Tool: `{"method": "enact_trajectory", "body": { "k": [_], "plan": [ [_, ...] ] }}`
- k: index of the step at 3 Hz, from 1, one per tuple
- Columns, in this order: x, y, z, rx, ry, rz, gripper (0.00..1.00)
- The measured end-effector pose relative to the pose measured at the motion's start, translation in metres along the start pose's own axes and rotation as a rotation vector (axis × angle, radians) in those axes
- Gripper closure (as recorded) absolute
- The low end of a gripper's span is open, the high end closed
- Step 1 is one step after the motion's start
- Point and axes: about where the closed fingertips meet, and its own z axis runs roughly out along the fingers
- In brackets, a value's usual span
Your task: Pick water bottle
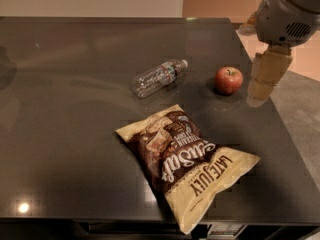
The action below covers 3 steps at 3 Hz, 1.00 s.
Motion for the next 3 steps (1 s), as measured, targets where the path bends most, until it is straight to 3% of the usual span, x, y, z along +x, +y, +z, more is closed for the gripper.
{"method": "enact_trajectory", "body": {
  "k": [2,3],
  "plan": [
    [-0.056,-0.059,0.040,-0.056,-0.078,-0.166,0.00],
    [-0.081,-0.074,0.072,-0.104,-0.093,-0.227,0.00]
  ]
}}
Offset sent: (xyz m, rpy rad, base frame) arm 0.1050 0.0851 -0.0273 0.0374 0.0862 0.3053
